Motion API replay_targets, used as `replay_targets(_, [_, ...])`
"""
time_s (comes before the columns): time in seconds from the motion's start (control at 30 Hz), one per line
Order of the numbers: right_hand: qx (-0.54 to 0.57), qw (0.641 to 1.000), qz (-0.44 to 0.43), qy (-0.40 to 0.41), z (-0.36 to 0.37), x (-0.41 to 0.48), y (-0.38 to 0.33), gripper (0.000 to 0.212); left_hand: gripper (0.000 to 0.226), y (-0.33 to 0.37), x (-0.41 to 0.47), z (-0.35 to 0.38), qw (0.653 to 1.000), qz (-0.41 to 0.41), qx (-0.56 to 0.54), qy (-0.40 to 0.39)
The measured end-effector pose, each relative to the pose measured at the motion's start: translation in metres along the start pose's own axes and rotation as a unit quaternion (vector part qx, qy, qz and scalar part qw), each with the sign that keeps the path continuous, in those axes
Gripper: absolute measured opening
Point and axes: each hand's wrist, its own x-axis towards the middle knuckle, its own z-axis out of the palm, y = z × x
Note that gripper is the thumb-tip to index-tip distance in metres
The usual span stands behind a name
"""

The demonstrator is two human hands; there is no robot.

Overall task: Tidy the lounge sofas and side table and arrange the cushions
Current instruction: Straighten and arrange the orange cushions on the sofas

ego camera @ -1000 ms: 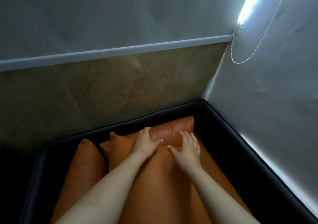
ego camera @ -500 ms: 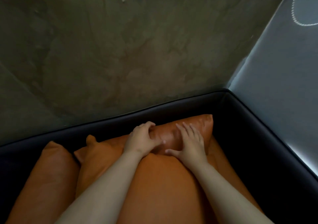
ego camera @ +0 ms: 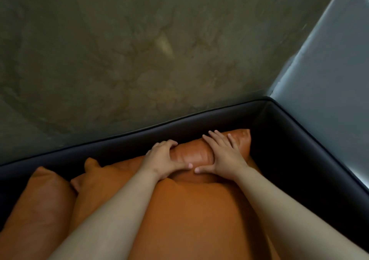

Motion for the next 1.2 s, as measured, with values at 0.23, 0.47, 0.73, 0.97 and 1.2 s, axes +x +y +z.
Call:
replay_targets(0.23, [0.018,0.994,0.093,0.058,-0.01,0.007,0.024,0.082,0.077,-0.004,0.003,0.002,1.0,0.005,0.01,-0.003])
replay_targets(0.47, [-0.021,0.99,0.103,0.098,-0.007,0.008,0.024,0.066,0.064,-0.005,0.003,0.004,1.0,-0.004,-0.014,-0.008])
replay_targets(0.73, [-0.001,0.979,0.134,0.156,0.0,0.01,0.021,0.044,0.056,-0.007,0.002,0.003,0.999,-0.027,-0.001,-0.037])
replay_targets(0.97, [0.024,0.967,0.139,0.211,0.002,-0.003,0.014,0.036,0.053,-0.005,-0.003,-0.005,0.999,-0.009,-0.033,-0.032])
replay_targets(1.2, [0.063,0.948,0.146,0.275,0.003,-0.036,0.013,0.034,0.03,0.005,-0.011,-0.007,0.997,0.013,-0.077,0.006])
